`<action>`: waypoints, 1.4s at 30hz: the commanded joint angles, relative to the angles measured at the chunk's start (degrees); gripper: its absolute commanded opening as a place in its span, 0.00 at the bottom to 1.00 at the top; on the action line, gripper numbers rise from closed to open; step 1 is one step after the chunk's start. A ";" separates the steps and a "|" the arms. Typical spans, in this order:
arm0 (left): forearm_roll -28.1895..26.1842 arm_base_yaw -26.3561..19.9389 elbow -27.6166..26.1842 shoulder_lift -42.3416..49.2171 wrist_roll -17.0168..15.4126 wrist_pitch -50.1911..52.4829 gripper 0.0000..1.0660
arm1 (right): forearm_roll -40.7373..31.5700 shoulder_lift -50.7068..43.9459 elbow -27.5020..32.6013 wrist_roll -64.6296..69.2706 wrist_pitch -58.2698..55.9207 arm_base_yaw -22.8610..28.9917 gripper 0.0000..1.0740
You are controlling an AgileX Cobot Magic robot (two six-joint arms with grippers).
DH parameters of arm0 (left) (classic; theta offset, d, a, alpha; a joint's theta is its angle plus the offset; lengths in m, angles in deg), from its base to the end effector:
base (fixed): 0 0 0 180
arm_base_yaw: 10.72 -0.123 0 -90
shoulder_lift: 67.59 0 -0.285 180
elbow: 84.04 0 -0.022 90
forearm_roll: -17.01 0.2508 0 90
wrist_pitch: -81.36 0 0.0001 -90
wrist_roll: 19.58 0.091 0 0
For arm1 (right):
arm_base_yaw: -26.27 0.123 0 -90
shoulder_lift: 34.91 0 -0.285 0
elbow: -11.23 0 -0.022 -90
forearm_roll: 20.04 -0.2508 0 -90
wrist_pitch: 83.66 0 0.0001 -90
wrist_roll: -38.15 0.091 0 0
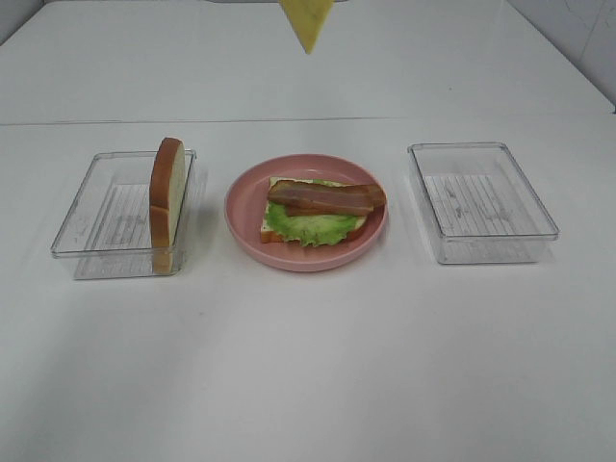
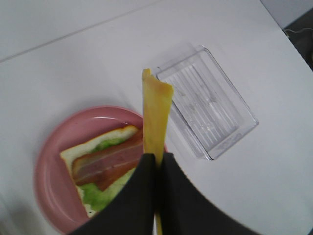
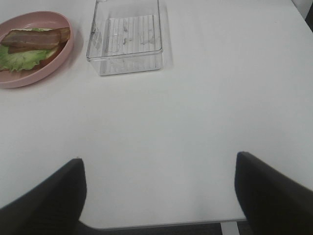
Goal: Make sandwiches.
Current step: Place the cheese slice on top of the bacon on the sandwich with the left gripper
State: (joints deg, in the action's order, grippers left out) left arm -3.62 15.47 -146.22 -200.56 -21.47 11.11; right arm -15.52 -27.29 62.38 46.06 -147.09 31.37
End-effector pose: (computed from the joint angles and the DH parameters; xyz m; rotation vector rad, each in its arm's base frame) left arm 0.4167 -0.2386 0.3692 0.5226 2.4380 -0.6809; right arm -0.0020 -0.0066 0.2613 0.0561 2.1295 0.0379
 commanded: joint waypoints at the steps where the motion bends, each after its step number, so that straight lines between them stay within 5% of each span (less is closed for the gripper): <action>1: -4.07 1.43 -0.29 -3.90 0.11 -1.78 0.00 | 0.11 -1.78 0.11 0.06 0.34 0.17 0.74; 7: -9.51 1.43 -0.29 -9.00 0.17 -1.43 0.00 | 0.11 -1.78 0.11 0.06 0.34 0.17 0.74; 25: -14.04 1.43 -0.29 -18.45 0.17 -1.60 0.00 | 0.17 -1.78 0.11 0.06 0.34 0.17 0.74; 35: -12.95 1.43 -0.29 -21.14 -0.06 -2.81 0.00 | 0.17 -1.78 0.11 0.06 0.34 0.17 0.74; 42: -3.32 1.43 -0.29 -21.94 -3.44 -4.81 0.00 | 0.17 -1.78 0.11 0.06 0.34 0.17 0.74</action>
State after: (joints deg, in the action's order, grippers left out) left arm -10.10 16.67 -146.22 -222.57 -23.30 11.40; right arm -15.52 -27.29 62.38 46.06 -147.09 31.37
